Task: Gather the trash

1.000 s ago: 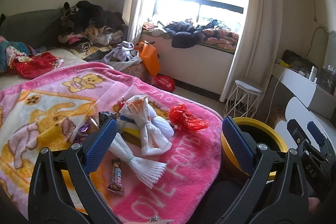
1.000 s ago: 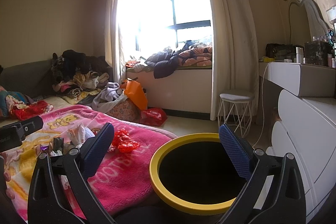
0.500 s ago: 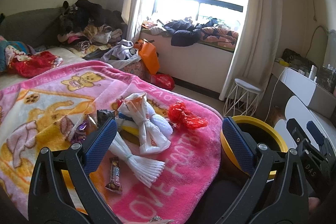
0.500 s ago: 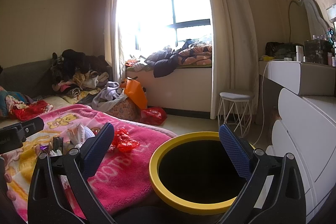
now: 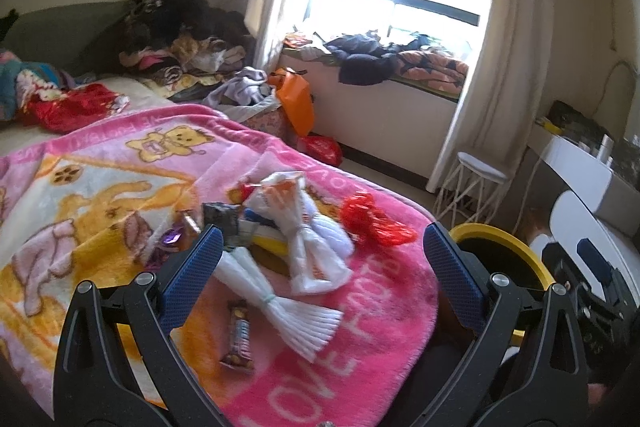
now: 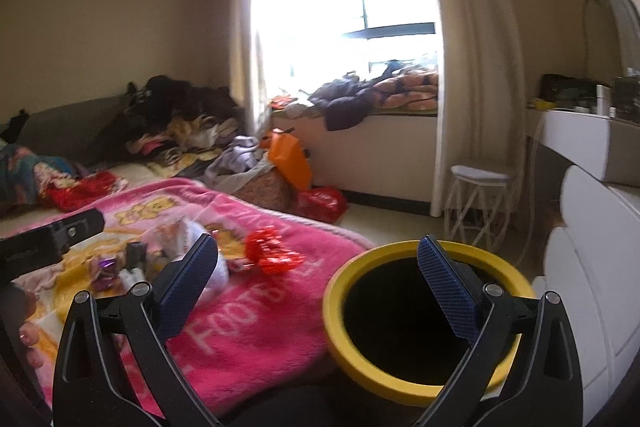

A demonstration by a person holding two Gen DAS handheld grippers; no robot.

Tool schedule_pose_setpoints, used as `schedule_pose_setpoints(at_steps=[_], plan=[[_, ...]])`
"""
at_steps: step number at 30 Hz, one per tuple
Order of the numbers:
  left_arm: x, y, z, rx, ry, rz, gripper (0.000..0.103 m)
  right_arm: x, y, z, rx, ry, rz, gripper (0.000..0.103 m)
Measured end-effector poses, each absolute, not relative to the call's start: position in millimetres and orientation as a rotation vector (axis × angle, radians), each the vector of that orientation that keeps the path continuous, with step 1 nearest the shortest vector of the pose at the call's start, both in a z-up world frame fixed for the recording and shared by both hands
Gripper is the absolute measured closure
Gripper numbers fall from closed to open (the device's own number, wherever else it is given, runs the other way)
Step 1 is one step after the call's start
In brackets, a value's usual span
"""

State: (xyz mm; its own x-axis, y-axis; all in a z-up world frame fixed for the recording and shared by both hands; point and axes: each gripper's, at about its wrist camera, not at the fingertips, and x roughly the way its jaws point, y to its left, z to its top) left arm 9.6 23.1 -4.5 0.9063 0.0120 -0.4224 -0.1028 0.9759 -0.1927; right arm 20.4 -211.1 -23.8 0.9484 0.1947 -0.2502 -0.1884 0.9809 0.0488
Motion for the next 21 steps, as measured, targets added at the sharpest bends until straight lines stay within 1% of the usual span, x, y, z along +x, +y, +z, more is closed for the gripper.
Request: schedule_pose_setpoints(at_steps=[10, 21], plan=[[12, 67, -10, -0.261, 0.437, 0.173, 0.011, 40, -148, -20, 0.007, 0.346, 0.387, 0.006], [11, 126, -23, -0.311, 0.482, 0.312, 0.011, 73, -91, -22, -0.033, 0.445, 0.501, 0.006]])
